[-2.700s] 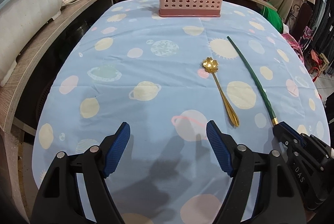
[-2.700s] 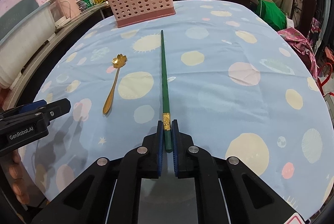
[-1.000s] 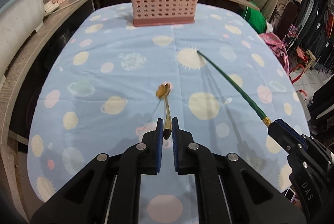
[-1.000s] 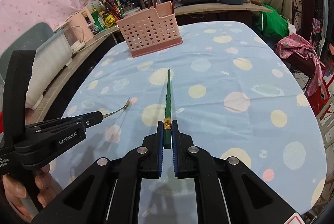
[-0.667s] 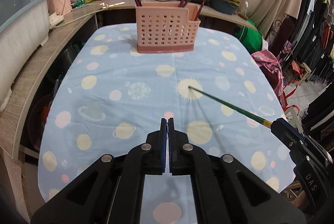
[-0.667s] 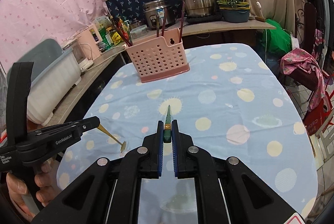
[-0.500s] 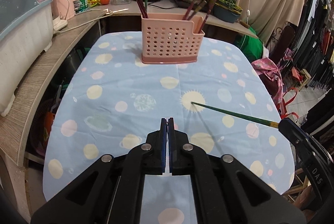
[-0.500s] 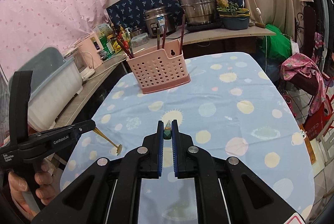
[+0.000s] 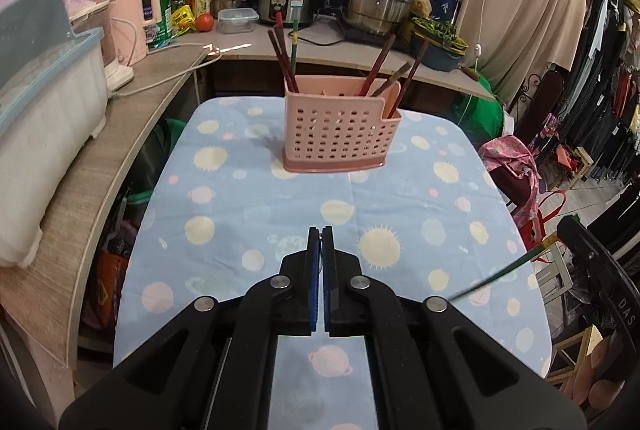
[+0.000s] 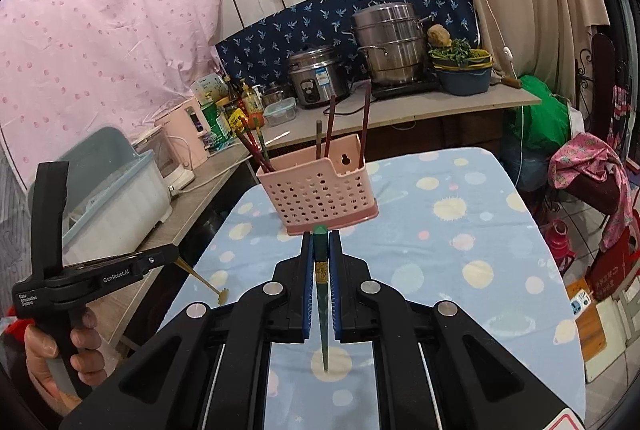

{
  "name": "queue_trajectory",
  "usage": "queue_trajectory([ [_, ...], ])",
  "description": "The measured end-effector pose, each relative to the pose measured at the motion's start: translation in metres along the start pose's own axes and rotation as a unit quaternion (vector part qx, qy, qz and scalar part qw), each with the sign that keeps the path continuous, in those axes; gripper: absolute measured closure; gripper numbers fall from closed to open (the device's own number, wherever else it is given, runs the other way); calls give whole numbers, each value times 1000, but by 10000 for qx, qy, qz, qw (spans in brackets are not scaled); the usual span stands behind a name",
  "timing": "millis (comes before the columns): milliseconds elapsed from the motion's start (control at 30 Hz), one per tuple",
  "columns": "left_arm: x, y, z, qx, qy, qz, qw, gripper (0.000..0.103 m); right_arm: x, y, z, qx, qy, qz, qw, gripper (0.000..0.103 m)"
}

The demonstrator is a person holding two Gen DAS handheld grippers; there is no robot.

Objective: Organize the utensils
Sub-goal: 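Lift the spoon and green chopstick and carry them over the pink basket, then lower the spoon and chopstick into the pink basket and open both tools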

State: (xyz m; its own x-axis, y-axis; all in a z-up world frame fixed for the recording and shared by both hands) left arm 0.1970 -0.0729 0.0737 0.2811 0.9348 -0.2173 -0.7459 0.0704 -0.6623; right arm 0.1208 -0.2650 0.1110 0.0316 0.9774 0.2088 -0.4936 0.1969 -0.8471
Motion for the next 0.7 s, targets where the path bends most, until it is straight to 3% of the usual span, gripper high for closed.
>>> queue_trajectory([
  [167,-6,-31,-6,6,155,-36,9999,102,6,-46,-13,-266,-134,27,9996,96],
  [500,-19,-134,-17,-526,164,-117,9984,102,10,-163,-53,-1089,-320,-109,9935,96],
  [700,-26,-186,-35,-778,221,-61,9967,102,15,-214,-89,-1394,-353,-125,9895,96],
])
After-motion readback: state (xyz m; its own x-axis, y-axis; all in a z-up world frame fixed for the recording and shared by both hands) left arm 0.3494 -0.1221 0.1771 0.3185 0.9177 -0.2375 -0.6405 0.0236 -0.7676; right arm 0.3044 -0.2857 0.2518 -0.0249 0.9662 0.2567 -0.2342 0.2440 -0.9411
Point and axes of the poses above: each gripper's, at about its wrist camera, not at the fingertips, and z roughly against the way its jaws point, x to its left, y to its underside, the point moved 9 cm from there along -z, roughly the way its jaws point, and after that the axes turned 5 degrees about z, right-handed, at the moved point
